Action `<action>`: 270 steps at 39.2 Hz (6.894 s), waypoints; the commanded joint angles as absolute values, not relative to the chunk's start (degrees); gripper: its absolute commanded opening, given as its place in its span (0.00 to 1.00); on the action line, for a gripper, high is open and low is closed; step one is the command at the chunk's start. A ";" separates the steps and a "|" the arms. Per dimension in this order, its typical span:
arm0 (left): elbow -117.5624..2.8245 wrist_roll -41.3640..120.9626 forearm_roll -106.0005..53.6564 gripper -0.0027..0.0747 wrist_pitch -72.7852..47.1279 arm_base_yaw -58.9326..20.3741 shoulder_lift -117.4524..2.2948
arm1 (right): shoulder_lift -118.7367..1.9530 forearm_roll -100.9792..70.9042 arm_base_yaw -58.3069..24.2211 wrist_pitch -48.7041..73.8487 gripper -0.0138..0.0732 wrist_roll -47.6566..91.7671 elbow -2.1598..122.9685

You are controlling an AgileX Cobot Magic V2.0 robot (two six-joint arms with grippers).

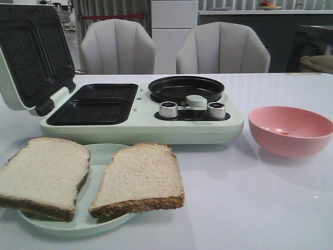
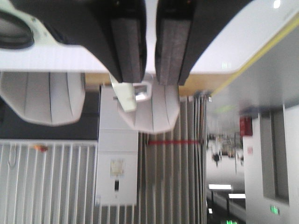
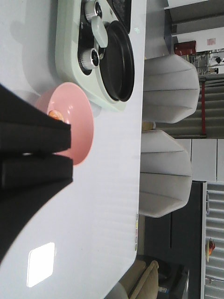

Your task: Make breakfast with bread and shrimp

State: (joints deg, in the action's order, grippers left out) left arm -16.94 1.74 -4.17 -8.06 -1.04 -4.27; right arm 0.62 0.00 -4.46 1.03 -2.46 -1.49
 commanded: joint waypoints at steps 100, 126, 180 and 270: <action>-22.43 -5.59 60.93 0.79 -32.30 -49.92 -59.24 | 1.80 0.76 -4.08 -3.38 0.33 -2.30 -0.58; -30.07 -14.71 70.86 0.79 -33.93 -49.57 -83.16 | 1.80 0.76 -4.08 -3.38 0.33 -2.30 -0.58; -38.01 -14.81 81.98 0.18 -31.90 -41.48 -69.69 | 1.80 0.76 -4.08 -3.38 0.33 -2.30 -0.58; -80.73 -14.81 76.10 0.70 -20.49 -22.68 -114.13 | 1.80 0.76 -4.08 -3.38 0.33 -2.30 -0.58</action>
